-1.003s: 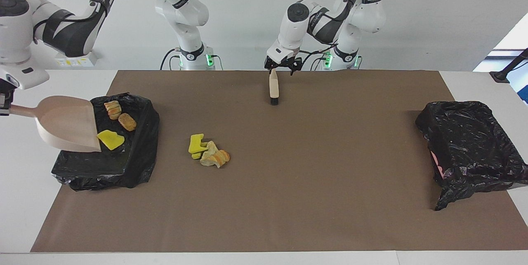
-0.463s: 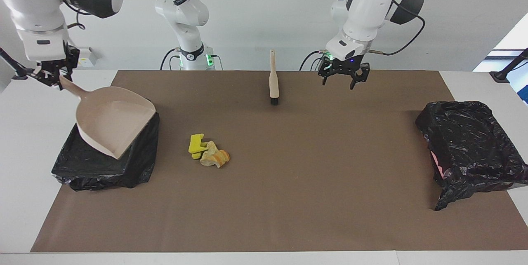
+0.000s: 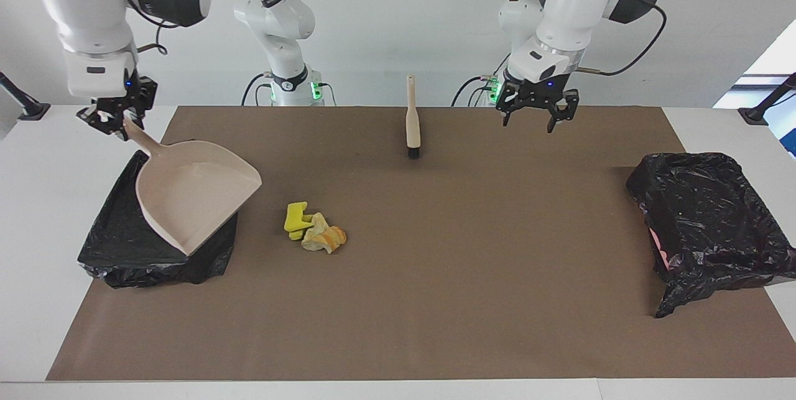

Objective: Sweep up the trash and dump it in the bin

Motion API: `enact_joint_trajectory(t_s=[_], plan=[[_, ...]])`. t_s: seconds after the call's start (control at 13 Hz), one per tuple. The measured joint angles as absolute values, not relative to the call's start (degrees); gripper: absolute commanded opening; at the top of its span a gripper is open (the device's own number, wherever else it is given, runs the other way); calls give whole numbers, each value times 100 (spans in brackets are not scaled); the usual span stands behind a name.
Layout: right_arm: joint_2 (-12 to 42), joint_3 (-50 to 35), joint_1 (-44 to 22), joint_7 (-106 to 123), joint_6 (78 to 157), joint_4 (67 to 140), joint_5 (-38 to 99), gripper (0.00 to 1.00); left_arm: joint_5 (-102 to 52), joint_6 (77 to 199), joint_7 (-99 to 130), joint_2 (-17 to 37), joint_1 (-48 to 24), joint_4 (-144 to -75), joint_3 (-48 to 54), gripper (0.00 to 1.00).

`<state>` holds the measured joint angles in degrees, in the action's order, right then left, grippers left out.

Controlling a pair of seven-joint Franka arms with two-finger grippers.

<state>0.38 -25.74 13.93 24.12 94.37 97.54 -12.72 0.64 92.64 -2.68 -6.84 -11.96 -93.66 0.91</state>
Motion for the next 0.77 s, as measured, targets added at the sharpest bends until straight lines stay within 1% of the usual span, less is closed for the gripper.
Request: enact_joint_trajectory(t_s=[0.15, 0.39, 0.54, 0.77], plan=[[335, -2597, 752, 806, 9645, 9815, -1128, 0, 64, 9058, -350, -605, -1059, -9104, 86, 100], [1086, -2594, 22, -1291, 10358, 9748, -763, 0, 64, 8821, -351, -480, -1024, -8956, 95, 100], [1653, -2589, -398, -2456, 10638, 9479, -728, 0, 64, 8680, -351, -451, -953, -8937, 90, 100], [2551, -2572, -1060, -3880, 11081, 8824, -729, 0, 15, 8605, -351, -435, -711, -8923, 100, 100]])
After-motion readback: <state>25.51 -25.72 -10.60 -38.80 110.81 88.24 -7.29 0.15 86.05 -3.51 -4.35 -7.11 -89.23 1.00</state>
